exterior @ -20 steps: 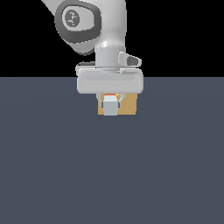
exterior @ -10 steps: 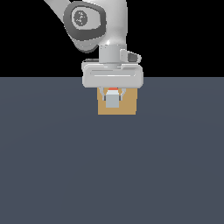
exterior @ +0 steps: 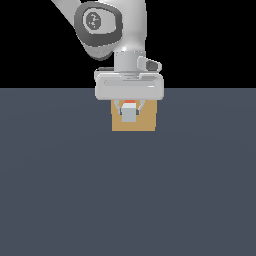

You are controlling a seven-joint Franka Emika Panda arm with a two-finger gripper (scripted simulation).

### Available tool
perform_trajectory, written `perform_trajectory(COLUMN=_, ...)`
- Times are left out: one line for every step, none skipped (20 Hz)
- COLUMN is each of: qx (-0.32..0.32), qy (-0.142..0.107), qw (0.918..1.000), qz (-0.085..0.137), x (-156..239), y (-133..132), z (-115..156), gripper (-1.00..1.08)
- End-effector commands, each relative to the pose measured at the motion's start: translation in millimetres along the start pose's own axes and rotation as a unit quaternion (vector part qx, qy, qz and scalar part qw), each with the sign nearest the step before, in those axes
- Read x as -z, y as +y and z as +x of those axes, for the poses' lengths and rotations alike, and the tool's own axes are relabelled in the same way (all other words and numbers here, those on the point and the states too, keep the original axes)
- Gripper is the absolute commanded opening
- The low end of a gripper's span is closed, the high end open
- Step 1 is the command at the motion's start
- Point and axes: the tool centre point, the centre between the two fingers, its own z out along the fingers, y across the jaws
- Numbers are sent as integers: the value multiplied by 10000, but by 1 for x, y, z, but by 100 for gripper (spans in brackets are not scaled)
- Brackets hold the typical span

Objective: Insert the peg into the horizontal hole in a box.

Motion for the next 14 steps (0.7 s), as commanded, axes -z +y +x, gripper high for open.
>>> perform_trajectory(qx=5, qy=12, qw=10000, qz=-39, x=4, y=3, z=1, gripper=-100)
perform_trajectory(qx=5, qy=12, qw=10000, qz=-39, x=4, y=3, z=1, gripper=-100)
perform_trajectory(qx=5, qy=12, qw=10000, qz=-39, x=4, y=3, z=1, gripper=-100)
perform_trajectory(qx=5, qy=12, qw=10000, qz=-39, x=4, y=3, z=1, gripper=-100)
perform_trajectory(qx=4, qy=7, qw=10000, qz=-20, x=2, y=2, z=0, gripper=-100)
perform_trajectory(qx=4, qy=7, qw=10000, qz=-20, x=2, y=2, z=1, gripper=-100)
perform_trajectory(qx=4, qy=7, qw=10000, qz=-20, x=2, y=2, z=2, gripper=-100)
perform_trajectory(qx=4, qy=7, qw=10000, qz=-20, x=2, y=1, z=4, gripper=-100)
perform_trajectory(qx=4, qy=7, qw=10000, qz=-20, x=2, y=1, z=7, gripper=-100)
perform_trajectory(qx=4, qy=7, qw=10000, qz=-20, x=2, y=1, z=11, gripper=-100)
perform_trajectory(qx=4, qy=9, qw=10000, qz=-23, x=3, y=1, z=16, gripper=-100)
perform_trajectory(qx=4, qy=9, qw=10000, qz=-23, x=3, y=1, z=22, gripper=-100)
perform_trajectory(qx=4, qy=9, qw=10000, qz=-23, x=3, y=1, z=28, gripper=-100)
perform_trajectory(qx=4, qy=10, qw=10000, qz=-25, x=3, y=1, z=35, gripper=-100)
